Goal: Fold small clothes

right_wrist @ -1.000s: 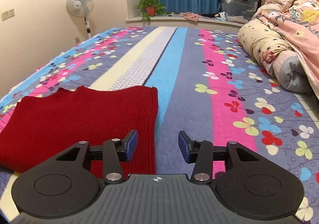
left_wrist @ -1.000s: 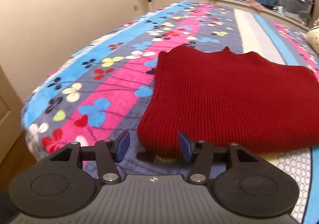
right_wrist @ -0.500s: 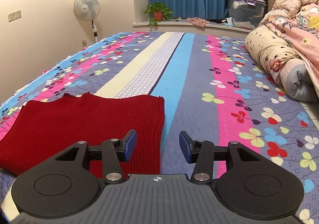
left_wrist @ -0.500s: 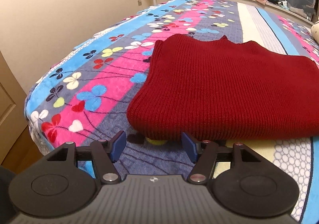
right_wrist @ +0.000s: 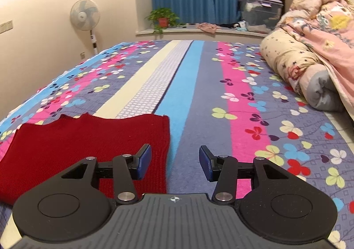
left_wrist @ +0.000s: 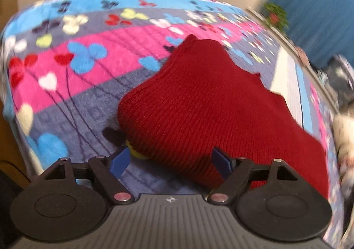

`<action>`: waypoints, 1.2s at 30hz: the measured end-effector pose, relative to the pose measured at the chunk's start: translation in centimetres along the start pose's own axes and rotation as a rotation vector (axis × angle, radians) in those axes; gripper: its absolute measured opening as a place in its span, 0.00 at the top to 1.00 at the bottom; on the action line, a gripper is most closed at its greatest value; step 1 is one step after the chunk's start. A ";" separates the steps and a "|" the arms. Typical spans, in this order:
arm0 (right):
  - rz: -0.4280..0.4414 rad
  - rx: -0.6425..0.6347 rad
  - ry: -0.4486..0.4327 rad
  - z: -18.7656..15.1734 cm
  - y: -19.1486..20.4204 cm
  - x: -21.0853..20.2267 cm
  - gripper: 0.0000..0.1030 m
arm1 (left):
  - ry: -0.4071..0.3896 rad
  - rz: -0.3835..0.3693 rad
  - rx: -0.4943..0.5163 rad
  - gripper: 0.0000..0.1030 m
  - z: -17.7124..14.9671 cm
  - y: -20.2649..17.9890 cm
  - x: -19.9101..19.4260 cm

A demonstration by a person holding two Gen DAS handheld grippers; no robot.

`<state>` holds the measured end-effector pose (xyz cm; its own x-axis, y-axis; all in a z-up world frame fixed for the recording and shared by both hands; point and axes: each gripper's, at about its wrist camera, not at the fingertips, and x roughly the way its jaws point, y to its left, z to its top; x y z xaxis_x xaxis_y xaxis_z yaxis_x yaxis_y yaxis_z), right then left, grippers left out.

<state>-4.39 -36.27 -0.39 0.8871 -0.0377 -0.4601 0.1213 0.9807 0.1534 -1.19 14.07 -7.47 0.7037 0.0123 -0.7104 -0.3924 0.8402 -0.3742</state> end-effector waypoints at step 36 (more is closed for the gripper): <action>-0.006 0.259 -0.002 1.5 -7.1 1.9 0.50 | 0.071 -0.597 1.032 0.39 -15.6 -29.0 -4.7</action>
<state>-2.85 -43.57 -1.02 0.8869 -0.0445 -0.4597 0.2367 0.8985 0.3696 -2.38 -18.83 -2.58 0.5664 -0.5311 -0.6302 0.6696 0.7424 -0.0238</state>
